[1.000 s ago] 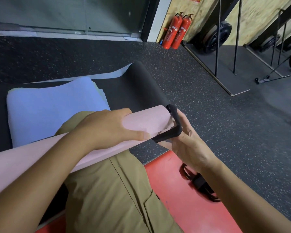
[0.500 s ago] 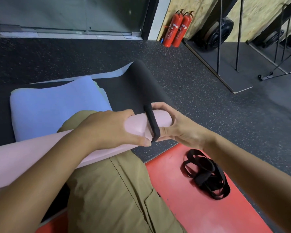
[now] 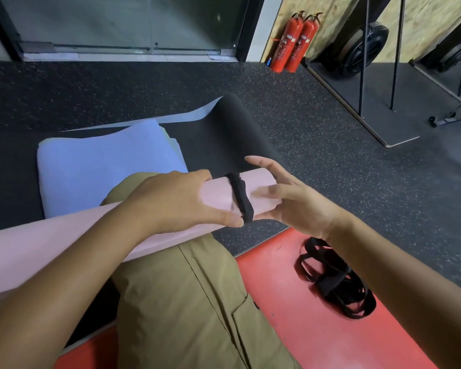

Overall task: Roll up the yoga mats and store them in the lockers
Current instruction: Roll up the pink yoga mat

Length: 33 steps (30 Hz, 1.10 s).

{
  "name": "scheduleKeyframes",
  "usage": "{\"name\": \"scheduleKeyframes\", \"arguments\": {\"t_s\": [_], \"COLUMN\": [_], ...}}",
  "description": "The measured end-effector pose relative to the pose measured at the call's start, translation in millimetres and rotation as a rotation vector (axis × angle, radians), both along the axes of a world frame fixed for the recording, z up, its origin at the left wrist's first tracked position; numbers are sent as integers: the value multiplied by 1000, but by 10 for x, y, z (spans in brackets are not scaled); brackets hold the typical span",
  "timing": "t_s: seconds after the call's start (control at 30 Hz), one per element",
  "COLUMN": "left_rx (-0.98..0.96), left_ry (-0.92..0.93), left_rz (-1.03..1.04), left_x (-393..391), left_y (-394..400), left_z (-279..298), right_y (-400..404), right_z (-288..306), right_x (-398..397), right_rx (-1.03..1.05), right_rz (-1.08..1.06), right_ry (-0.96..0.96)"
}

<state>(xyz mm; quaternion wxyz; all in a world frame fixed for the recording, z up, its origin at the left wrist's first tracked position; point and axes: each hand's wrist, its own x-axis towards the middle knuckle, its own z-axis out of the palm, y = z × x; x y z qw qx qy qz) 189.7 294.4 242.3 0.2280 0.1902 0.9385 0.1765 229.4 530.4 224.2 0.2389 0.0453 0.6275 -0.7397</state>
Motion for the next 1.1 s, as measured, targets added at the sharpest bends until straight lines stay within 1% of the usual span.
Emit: {"name": "scheduleKeyframes", "arguments": {"t_s": [0.13, 0.27, 0.4, 0.5, 0.6, 0.7, 0.83, 1.0, 1.1], "left_rx": [16, 117, 179, 200, 179, 212, 233, 262, 343], "left_ry": [-14, -51, -27, -1, 80, 153, 190, 121, 76], "left_rz": [46, 33, 16, -61, -120, -102, -77, -97, -96], "left_x": [-3, 7, 47, 77, 119, 140, 152, 126, 71], "left_y": [-4, -50, -68, -85, -97, -107, -122, -171, -250], "left_z": [12, 29, 30, 29, 34, -6, -33, -16, 51], "right_y": [-207, -379, -481, -503, -461, -431, -418, -466, -500], "right_z": [-202, -374, -448, -467, -438, -399, -357, -200, -150], "right_x": [64, 155, 202, 202, 175, 177, 195, 162, 109], "right_rx": [5, -55, -131, -125, -114, -124, -118, -118, -116], "right_rz": [-225, -316, -385, -390, -327, -298, -310, -303, -278], "right_ry": [27, 40, 46, 55, 85, 81, 79, 90, 113]}}
